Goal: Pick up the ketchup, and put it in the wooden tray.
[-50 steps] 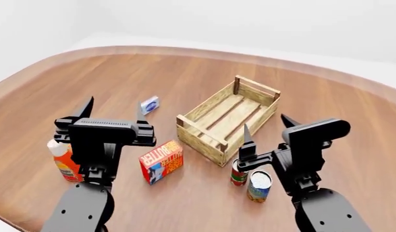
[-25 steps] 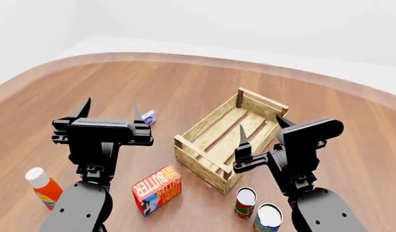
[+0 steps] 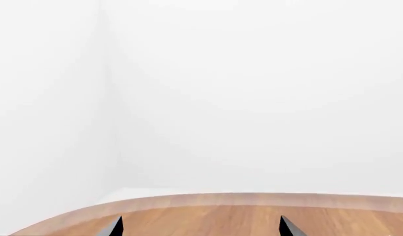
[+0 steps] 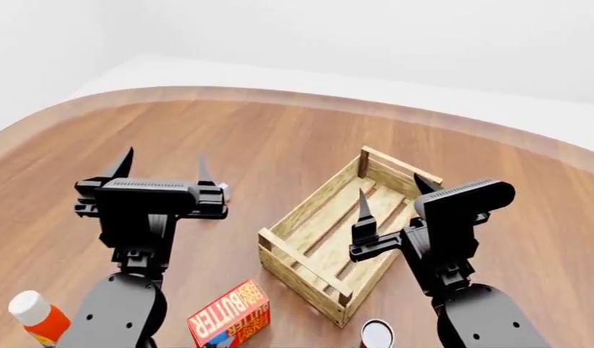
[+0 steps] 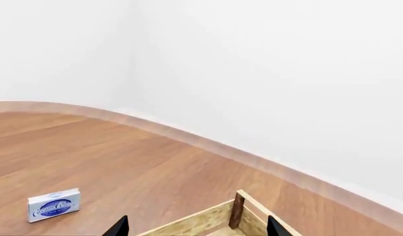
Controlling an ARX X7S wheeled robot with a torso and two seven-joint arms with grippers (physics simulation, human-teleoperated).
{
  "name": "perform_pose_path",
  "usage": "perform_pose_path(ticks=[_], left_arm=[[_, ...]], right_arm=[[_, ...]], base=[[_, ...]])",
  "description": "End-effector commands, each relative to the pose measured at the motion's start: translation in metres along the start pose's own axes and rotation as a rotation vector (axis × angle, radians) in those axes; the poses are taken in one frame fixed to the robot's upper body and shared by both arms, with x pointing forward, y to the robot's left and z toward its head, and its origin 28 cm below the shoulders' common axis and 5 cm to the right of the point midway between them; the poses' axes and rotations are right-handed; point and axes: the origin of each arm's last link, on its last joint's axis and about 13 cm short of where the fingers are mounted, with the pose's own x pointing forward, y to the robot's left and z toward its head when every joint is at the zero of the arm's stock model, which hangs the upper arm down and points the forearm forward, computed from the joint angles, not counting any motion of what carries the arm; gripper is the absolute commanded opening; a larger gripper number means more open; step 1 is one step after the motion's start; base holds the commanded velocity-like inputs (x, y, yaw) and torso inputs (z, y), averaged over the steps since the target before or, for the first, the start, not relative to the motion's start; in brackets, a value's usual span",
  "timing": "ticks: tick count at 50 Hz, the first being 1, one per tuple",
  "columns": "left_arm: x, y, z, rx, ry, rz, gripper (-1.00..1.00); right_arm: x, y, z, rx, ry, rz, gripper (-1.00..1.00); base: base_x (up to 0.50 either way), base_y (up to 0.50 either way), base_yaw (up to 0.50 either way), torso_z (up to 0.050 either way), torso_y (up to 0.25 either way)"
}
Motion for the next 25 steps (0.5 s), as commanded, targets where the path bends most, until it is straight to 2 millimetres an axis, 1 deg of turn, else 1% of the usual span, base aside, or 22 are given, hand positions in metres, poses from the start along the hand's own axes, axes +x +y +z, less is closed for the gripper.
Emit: perform_pose_path(ticks=[1,9,14,23,25], left_arm=[[-0.004,0.003,0.001,-0.002,-0.001,0.008,1.0],[-0.013,0.012,0.007,0.012,-0.009,0.03,1.0],[-0.024,0.021,0.015,0.028,-0.023,0.061,1.0],[-0.059,0.053,0.021,0.074,-0.006,0.204,1.0],[-0.071,0.063,0.02,0.087,0.009,0.248,1.0]], right_arm=[[-0.002,0.0,0.0,-0.003,-0.002,-0.005,1.0],[-0.01,0.0,0.001,-0.017,-0.001,-0.015,1.0],[-0.017,0.0,0.001,-0.024,0.001,-0.015,1.0],[-0.027,0.001,0.001,-0.042,-0.008,-0.006,1.0],[-0.029,0.002,0.0,-0.045,-0.011,-0.005,1.0]], base=[[0.0,0.0,0.0,0.0,0.0],[0.0,0.0,0.0,0.0,0.0],[0.0,0.0,0.0,0.0,0.0],[0.0,0.0,0.0,0.0,0.0],[0.0,0.0,0.0,0.0,0.0]])
